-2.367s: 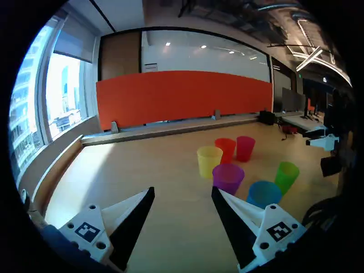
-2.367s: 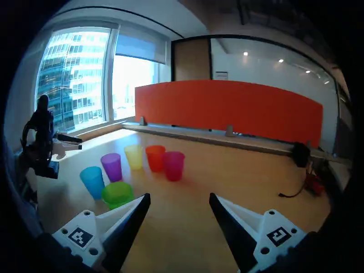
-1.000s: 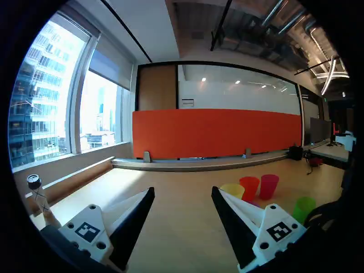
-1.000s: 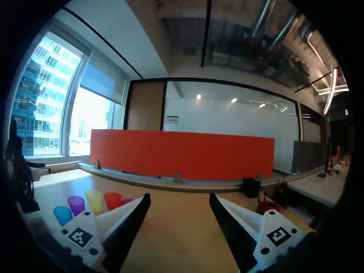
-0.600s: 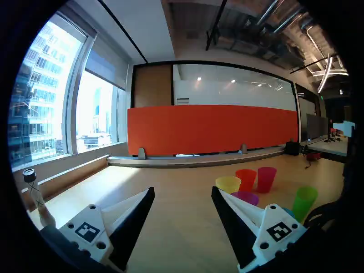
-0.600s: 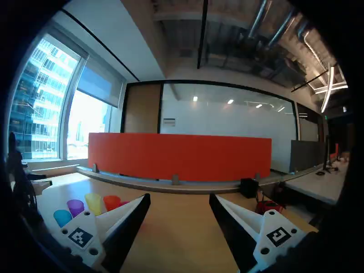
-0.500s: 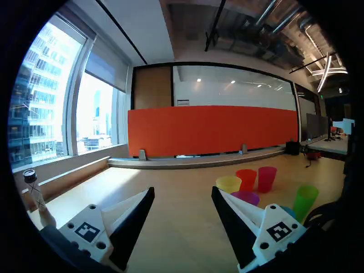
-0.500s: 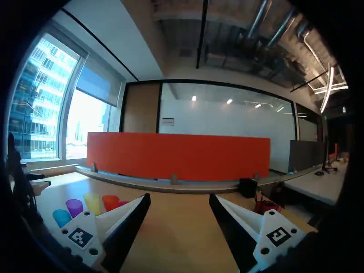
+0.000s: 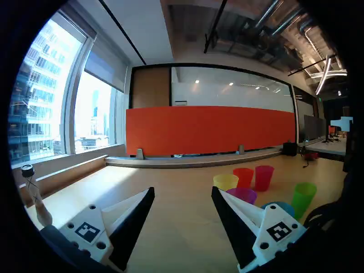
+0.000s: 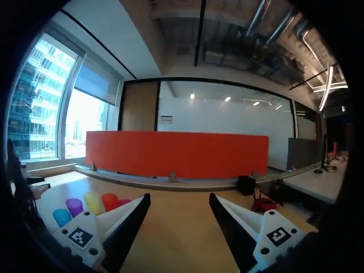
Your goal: Pour water
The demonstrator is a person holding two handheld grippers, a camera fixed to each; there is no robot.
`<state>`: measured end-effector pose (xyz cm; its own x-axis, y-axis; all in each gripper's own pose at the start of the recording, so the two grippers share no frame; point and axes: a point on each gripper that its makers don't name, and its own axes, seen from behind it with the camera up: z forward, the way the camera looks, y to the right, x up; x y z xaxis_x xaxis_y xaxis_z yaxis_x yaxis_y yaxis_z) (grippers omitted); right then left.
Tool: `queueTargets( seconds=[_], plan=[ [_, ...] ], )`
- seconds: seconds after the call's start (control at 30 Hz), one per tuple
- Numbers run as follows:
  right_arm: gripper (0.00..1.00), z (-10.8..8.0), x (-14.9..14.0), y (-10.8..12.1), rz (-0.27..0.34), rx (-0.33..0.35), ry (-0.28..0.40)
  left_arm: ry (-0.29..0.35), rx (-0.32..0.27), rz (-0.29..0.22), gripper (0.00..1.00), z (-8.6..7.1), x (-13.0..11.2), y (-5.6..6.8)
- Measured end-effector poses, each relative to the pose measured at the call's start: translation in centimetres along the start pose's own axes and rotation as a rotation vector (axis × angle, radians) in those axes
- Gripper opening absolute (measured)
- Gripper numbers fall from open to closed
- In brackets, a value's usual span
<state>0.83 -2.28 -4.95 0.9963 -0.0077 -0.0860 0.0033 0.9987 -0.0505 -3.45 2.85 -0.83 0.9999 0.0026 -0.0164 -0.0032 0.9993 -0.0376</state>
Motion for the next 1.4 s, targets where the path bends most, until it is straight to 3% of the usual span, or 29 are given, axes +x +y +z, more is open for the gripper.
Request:
queueTargets(
  seconds=[0.47, 1.4],
  plan=[
    [1.0, -0.28, 0.4, -0.4, -0.004, -0.002, 0.001, 0.004, 0.013, -0.02, 0.93, 0.08, -0.24, -0.99],
    [1.0, -0.27, 0.34, -0.41, -0.002, 0.008, 0.005, 0.002, 0.015, -0.015, 0.93, 0.07, -0.25, -0.79]
  ],
)
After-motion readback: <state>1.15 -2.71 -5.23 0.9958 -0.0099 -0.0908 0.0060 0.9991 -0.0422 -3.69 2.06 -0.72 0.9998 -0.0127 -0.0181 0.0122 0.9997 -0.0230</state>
